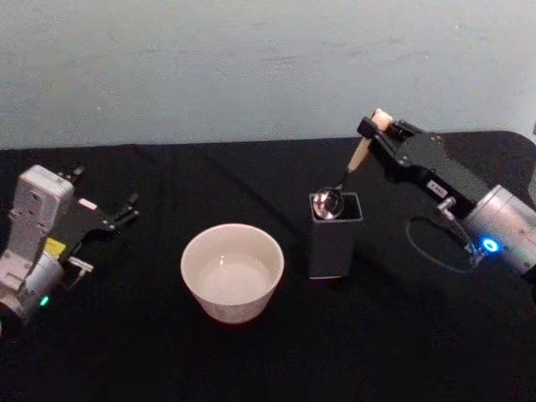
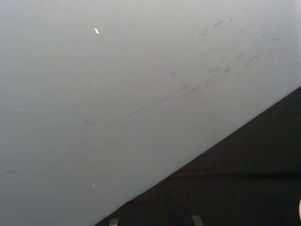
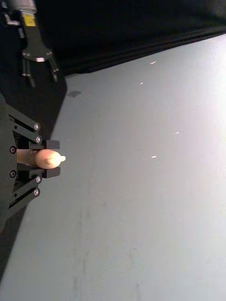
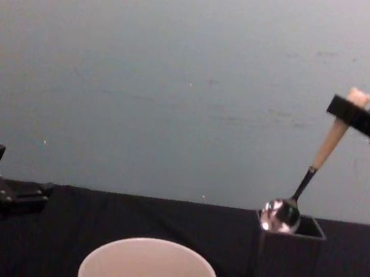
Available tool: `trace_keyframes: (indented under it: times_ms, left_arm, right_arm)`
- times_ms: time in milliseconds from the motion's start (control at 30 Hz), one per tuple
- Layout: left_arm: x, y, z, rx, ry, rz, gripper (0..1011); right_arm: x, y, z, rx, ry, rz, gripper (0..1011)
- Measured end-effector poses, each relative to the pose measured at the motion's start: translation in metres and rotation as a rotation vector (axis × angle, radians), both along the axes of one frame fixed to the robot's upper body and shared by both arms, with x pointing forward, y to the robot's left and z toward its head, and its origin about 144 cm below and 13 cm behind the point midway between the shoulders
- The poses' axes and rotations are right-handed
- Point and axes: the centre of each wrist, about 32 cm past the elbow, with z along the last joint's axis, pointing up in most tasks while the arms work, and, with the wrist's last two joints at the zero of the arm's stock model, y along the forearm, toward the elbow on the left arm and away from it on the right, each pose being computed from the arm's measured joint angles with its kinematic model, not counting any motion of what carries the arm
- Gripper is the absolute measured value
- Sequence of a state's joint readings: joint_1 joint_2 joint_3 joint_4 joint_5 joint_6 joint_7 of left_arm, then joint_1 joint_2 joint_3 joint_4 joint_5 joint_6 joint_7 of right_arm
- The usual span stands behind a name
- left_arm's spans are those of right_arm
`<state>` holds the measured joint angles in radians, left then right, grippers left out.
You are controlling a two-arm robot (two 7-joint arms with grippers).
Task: Pick up the stirring spoon with one hand, stir inside the cup, then place it back in its original position.
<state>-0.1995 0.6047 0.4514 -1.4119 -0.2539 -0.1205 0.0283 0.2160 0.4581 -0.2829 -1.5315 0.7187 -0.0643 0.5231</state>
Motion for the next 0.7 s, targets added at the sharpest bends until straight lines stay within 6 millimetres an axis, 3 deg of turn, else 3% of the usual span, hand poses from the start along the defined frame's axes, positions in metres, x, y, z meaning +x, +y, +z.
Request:
trace_keyframes:
  times_ms: [300,700]
  left_arm:
    - [0.000,0.000,0.000,0.000,0.000,0.000,1001]
    - [0.000,0.000,0.000,0.000,0.000,0.000,1001]
  right_arm:
    - [0.007,0.007,0.010,0.042,-0.060,-0.004,213]
    - [0.019,0.041,0.003,0.038,-0.058,0.101,213]
